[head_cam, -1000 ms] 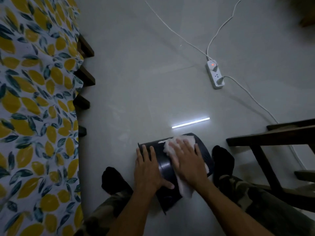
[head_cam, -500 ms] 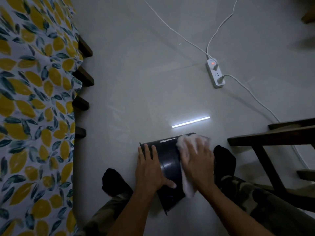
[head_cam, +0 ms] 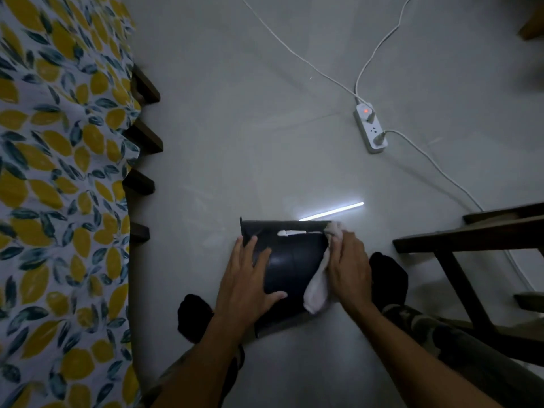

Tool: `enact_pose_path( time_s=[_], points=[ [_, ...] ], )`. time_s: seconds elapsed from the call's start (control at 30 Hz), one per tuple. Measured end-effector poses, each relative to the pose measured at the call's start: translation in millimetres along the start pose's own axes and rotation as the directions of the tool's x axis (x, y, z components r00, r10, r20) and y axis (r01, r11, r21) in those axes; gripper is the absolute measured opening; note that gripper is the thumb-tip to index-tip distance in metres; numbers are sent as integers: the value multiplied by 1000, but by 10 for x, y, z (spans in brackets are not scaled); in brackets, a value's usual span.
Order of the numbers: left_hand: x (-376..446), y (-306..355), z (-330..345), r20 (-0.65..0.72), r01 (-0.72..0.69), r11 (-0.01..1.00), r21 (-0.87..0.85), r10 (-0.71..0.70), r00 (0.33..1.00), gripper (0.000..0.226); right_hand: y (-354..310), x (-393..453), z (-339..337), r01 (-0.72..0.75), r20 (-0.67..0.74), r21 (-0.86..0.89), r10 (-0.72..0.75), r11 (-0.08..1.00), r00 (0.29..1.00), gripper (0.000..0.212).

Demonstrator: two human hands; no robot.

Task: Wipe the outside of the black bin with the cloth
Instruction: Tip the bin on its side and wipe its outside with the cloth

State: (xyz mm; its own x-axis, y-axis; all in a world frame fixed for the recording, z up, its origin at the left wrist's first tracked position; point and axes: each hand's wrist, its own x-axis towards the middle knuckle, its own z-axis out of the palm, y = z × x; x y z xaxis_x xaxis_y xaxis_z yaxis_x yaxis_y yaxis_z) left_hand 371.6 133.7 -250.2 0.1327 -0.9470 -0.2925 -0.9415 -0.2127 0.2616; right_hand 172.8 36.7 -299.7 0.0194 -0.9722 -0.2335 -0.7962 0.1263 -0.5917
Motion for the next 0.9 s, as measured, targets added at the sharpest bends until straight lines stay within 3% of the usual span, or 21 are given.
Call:
enact_pose_path(
  time_s=[0.07,0.13,0.2,0.23,0.37,0.47,0.6,0.67,0.77,0.9],
  points=[
    [-66,17,21,-101,10,1000,1,-10,995,83,82,-282,18,167,69,-216,-156,962,985,54],
    [-62,4,51,-49,68,997,28,-67,997,106,167,-599,63,412,252,-334,-340,848,906,59],
    [-24,-30,87,84,116,993,9,-116,990,144,226,-886,172,592,363,-301,-484,748,796,59],
    [-11,-46,121,152,128,992,-17,-125,980,152,226,-977,227,656,386,-284,-543,699,746,59],
    [-20,-50,170,248,140,988,-63,-120,961,159,37,-820,341,755,381,-251,-655,606,653,59],
    [-69,-67,214,202,92,996,-5,-89,975,155,-233,-533,449,724,443,-268,-586,636,679,64],
    [-78,-50,213,232,131,990,45,-137,963,160,-349,-54,459,420,312,-327,-323,846,893,49],
    [-76,-6,185,236,166,985,40,-171,957,161,-150,19,332,333,235,-385,-257,861,937,49],
    [-58,53,164,251,200,978,53,-207,946,160,151,-347,183,326,210,-387,-262,863,942,54],
    [-160,53,262,210,203,979,13,-201,957,157,6,-1064,366,428,321,-321,-328,845,888,67]
  ],
)
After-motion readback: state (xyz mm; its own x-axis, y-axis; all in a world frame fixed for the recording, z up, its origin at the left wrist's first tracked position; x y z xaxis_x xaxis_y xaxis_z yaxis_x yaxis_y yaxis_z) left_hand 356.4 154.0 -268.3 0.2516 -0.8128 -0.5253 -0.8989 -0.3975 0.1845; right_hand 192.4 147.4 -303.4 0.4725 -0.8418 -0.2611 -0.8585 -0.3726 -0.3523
